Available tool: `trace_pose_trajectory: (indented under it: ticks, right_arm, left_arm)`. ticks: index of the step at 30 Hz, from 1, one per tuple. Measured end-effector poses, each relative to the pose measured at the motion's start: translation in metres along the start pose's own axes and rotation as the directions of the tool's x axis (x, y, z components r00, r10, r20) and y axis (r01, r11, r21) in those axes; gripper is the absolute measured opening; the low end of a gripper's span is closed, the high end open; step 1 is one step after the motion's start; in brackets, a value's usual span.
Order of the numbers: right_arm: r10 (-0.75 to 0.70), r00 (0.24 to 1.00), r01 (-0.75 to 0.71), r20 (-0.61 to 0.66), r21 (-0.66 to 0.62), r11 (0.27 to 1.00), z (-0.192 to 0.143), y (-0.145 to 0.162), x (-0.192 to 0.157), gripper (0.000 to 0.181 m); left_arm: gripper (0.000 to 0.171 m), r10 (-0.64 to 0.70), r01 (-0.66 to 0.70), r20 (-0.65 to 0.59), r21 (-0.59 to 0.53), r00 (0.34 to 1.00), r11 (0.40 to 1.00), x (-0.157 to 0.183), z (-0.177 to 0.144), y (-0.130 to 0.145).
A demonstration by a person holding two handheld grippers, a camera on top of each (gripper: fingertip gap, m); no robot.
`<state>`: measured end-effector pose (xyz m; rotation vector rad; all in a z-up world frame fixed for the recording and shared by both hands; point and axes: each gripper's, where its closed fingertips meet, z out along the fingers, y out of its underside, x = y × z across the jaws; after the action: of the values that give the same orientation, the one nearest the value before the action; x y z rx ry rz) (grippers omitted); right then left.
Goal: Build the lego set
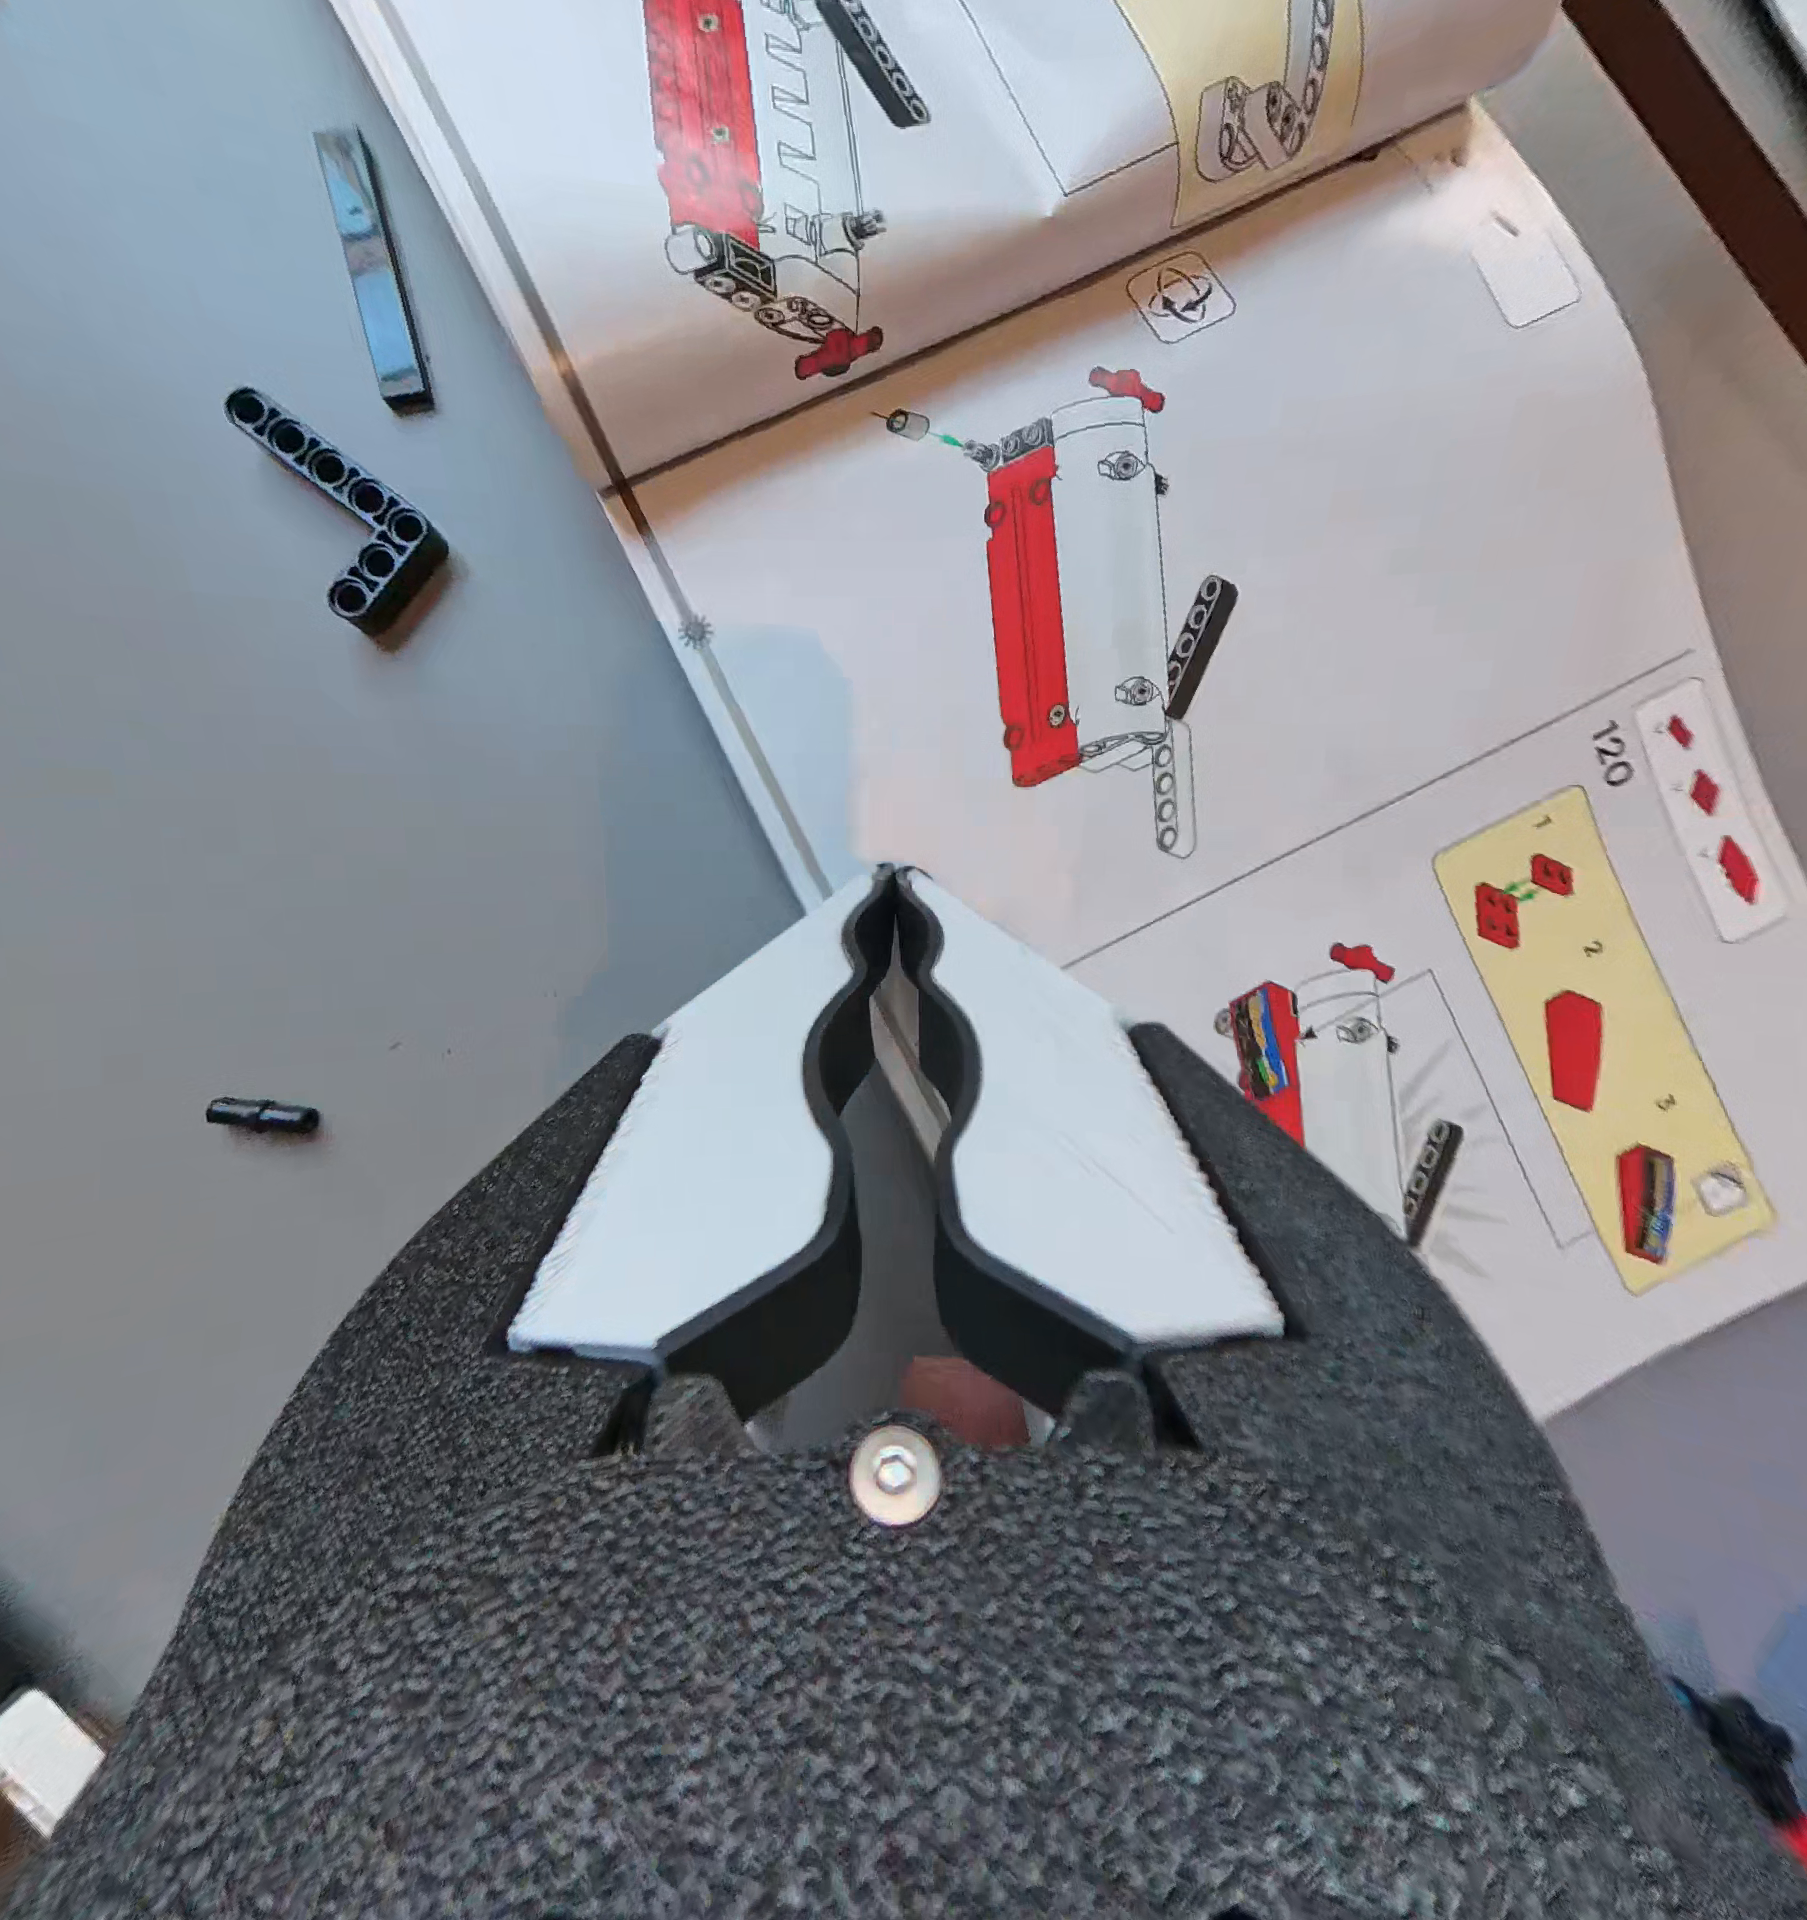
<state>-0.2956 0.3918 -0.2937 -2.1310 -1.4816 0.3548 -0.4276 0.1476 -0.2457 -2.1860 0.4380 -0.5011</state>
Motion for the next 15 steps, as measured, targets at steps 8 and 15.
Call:
trace_pose_trajectory:
  ticks: [8,15]
  right_arm:
    - [-0.069,0.986,0.035,0.15,0.218,0.975,-0.066,-0.014,-0.114,0.031]
    - [-0.247,0.889,0.084,0.386,0.392,0.916,-0.13,0.028,-0.255,0.023]
  left_arm:
    - [0.038,-0.148,0.155,0.435,0.02,0.888,0.988,-0.068,-0.07,0.05]
    - [0.032,-0.115,0.158,0.536,-0.035,0.837,0.987,-0.104,-0.066,0.05]
